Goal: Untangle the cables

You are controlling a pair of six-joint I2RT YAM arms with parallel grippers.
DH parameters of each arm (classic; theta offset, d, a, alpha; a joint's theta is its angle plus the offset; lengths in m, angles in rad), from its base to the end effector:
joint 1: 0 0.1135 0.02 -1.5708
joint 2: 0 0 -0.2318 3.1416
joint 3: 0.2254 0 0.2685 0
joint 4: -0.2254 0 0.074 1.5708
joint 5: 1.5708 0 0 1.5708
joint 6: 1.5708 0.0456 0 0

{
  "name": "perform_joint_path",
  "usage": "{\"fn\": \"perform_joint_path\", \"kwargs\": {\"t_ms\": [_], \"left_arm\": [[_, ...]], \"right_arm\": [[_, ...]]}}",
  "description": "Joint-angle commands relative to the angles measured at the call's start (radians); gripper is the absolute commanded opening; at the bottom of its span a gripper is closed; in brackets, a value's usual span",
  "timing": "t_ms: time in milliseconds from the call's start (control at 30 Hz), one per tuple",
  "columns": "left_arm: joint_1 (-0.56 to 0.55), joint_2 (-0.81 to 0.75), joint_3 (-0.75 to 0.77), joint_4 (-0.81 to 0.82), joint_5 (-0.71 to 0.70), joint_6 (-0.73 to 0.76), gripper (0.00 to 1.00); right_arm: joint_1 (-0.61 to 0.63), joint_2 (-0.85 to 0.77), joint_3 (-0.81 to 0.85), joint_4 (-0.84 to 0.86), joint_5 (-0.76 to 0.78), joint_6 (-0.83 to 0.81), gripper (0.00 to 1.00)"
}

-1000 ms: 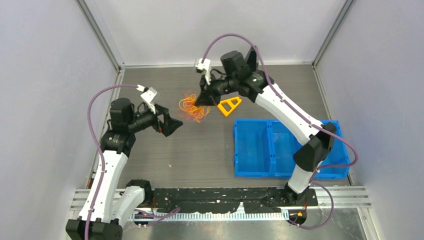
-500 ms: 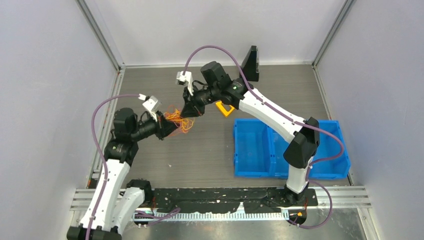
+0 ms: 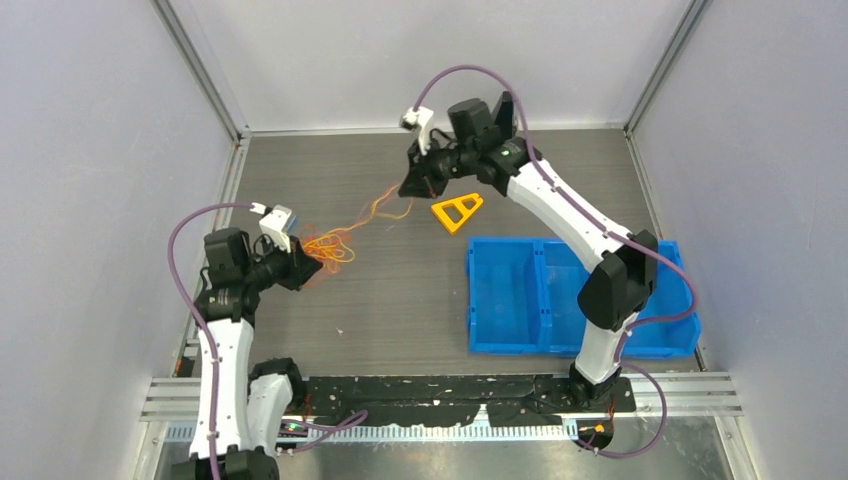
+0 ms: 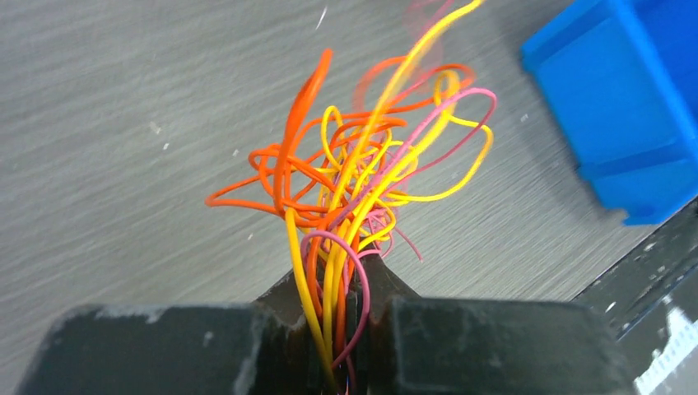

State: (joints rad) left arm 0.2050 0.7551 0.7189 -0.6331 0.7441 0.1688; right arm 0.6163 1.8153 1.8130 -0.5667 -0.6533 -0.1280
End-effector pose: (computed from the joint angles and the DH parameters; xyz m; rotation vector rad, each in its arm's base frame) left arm 0.2014 0.0103 0.2561 0.3525 2.0712 -0.6059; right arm 0.3355 0.2716 0.3384 -1.1415 1.8389 0.9812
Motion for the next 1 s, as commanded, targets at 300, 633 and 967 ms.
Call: {"fn": "perform_joint_path", "kwargs": {"t_ms": [300,633,967], "left_arm": [[0.115,0.268,0.06,-0.163,-0.338,0.445,0.0],[0.122,0.287,0.134,-0.282,-0.006,0.48,0.34],[0.101,0.311,0.103,-0.255,-0.088,0.515,0.67]], "right_arm": [[-0.16,-0.148,0.042,0.183,0.174,0.124,0.06],[-0.106,-0.164,-0.078,0.215,0.04,0.22,0.05],[0.048,0.032,-0.205,0.166,0.061,0.107,0.13]]}}
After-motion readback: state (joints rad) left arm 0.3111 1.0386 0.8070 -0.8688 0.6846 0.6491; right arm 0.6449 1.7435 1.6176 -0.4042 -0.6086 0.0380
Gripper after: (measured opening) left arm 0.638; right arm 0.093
